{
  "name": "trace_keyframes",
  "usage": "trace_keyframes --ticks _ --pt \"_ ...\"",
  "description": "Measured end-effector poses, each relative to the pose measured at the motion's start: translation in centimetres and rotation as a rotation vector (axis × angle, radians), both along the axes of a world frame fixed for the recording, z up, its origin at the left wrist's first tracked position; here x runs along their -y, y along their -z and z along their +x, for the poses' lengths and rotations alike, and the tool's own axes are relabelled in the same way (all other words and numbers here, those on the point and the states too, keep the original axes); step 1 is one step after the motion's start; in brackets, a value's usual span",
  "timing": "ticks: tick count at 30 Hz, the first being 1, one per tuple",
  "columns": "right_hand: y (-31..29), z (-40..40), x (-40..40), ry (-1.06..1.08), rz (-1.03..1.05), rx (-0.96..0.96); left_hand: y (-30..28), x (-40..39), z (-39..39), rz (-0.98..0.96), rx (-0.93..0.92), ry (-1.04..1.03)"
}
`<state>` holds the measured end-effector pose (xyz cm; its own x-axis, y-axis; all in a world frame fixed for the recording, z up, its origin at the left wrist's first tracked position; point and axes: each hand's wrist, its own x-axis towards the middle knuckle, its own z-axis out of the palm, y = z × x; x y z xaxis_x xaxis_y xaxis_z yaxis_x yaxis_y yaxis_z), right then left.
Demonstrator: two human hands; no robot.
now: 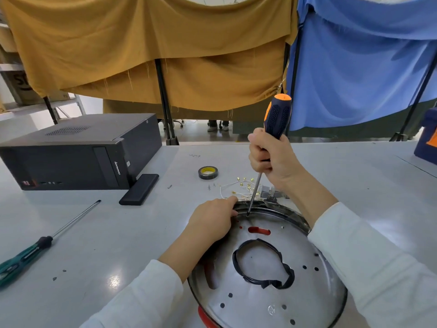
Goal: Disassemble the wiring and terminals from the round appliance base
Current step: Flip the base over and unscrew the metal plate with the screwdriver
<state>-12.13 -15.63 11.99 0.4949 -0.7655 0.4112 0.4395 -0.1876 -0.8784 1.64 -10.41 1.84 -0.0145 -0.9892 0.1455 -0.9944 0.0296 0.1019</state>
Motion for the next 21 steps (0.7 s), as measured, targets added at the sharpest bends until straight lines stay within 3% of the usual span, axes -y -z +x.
trace_keyframes --ticks 14,21 --pt "2.2 0.3 -0.3 0.118 0.103 0.362 -0.1 -0.2 0.0 0.003 0.006 -0.006" --pt "2.3 0.7 -0.7 -0.056 0.073 0.193 -0.1 0.0 -0.1 0.009 0.007 -0.016"
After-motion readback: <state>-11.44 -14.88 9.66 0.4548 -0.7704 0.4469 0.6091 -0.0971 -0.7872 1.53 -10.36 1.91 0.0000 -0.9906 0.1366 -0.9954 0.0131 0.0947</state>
